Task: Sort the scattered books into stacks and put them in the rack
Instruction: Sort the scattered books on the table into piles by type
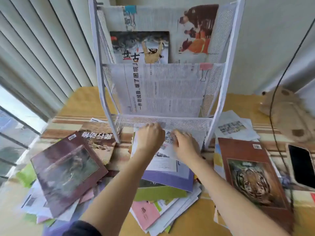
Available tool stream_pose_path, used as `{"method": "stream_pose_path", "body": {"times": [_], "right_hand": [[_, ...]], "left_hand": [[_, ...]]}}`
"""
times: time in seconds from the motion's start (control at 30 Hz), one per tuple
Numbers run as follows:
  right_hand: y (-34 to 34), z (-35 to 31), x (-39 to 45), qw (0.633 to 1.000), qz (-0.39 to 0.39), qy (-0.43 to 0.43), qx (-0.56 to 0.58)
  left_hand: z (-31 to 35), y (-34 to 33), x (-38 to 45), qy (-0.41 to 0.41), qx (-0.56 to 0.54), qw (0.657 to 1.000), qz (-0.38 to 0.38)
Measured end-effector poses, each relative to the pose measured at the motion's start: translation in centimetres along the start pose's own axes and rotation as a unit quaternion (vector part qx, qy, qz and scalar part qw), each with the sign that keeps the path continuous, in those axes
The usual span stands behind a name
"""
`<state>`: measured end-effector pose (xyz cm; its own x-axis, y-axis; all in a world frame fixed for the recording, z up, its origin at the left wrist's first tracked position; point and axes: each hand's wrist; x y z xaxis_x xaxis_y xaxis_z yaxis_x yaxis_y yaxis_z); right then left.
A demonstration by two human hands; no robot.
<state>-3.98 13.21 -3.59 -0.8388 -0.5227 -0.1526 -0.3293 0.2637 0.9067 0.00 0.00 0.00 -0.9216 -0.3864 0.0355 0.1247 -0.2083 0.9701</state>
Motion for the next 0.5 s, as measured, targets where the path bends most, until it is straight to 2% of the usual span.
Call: {"method": "stream_pose_path", "body": {"times": [0.03,0.13,0.2,0.3,0.5], "right_hand": [[-1.1,0.1,0.2,1.0,0.018,0.009,-0.01],[-4.7,0.4,0.8,0.997,0.072,0.014,-0.02],[-6.5,0.5,1.1,0.992,0.119,0.024,-0.029],[-7.2,0.9,1.6,0.988,0.151,0.038,-0.026],[-6.5,0.1,0.1,0.982,0.16,0.055,-0.082]], "left_hand": [[-0.2,-1.1,-0.1,-0.018,-0.032,0.999,-0.014],[-1.7,-6.0,-0.4,-0.08,0.002,0.996,0.032],[-2.2,-8.0,0.0,-0.123,-0.042,0.991,0.031],[-2.4,-9.5,1.1,-0.129,-0.056,0.99,0.024],[-2.5,-8.4,-2.3,-0.061,-0.055,0.994,0.071]]}}
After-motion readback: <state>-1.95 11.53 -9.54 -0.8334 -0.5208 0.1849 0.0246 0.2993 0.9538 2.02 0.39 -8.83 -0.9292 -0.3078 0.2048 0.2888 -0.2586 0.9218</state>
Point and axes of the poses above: each hand's wrist, its own x-axis towards the middle knuckle, its own y-axis out of the back of the hand, z = x × y, and after that the axes turned 5 degrees about -z, right-handed
